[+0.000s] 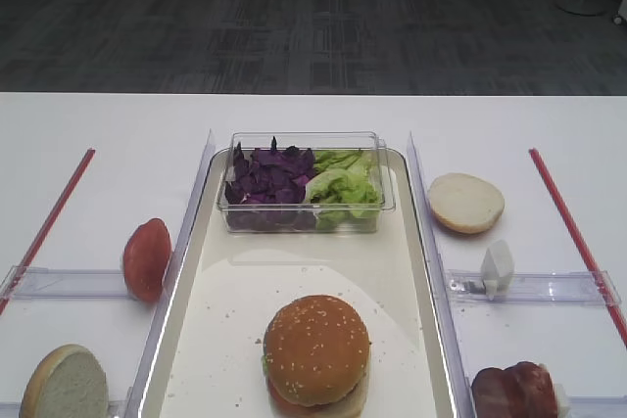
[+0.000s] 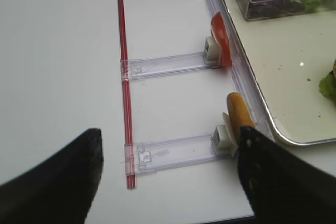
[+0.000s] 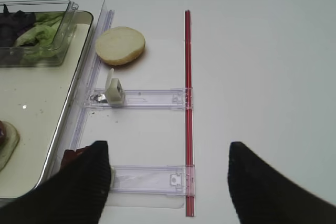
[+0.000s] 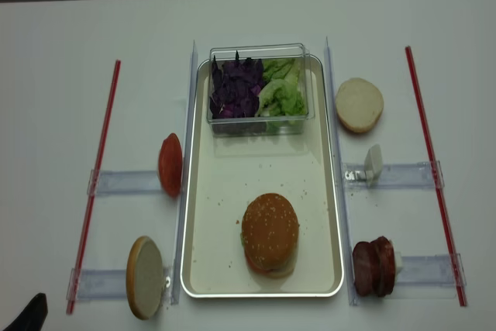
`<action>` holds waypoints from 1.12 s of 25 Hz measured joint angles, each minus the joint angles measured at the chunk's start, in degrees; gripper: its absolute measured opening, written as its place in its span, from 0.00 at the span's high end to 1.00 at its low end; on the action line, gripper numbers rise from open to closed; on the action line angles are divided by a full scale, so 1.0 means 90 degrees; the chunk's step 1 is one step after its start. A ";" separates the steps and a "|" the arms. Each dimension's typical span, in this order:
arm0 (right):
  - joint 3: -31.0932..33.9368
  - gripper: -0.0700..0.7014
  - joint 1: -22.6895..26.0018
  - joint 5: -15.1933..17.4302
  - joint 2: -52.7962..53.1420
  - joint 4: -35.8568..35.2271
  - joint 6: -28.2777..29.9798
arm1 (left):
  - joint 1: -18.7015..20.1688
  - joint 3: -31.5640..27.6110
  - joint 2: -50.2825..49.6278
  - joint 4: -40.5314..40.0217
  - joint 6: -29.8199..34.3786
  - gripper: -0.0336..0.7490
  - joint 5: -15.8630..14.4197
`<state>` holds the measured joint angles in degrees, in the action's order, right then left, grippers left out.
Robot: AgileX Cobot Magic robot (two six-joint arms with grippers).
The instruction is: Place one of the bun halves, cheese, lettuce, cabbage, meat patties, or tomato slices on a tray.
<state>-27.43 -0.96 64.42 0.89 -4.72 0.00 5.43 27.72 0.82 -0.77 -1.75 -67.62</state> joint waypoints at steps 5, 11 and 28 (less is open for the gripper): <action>0.0000 0.25 0.0000 0.0013 0.0000 0.0000 0.0000 | 0.0000 0.0000 0.0000 0.0000 0.0000 0.33 0.0000; 0.0000 0.25 0.0000 0.0024 0.0000 0.0000 0.0000 | 0.0000 0.0000 0.0000 0.0000 0.0000 0.33 0.0000; 0.0000 0.25 0.0000 0.0024 0.0000 0.0000 0.0000 | 0.0000 0.0000 0.0000 0.0000 0.0000 0.33 0.0000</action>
<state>-27.43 -0.96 64.63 0.89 -4.72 0.00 5.43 27.72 0.82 -0.77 -1.75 -67.62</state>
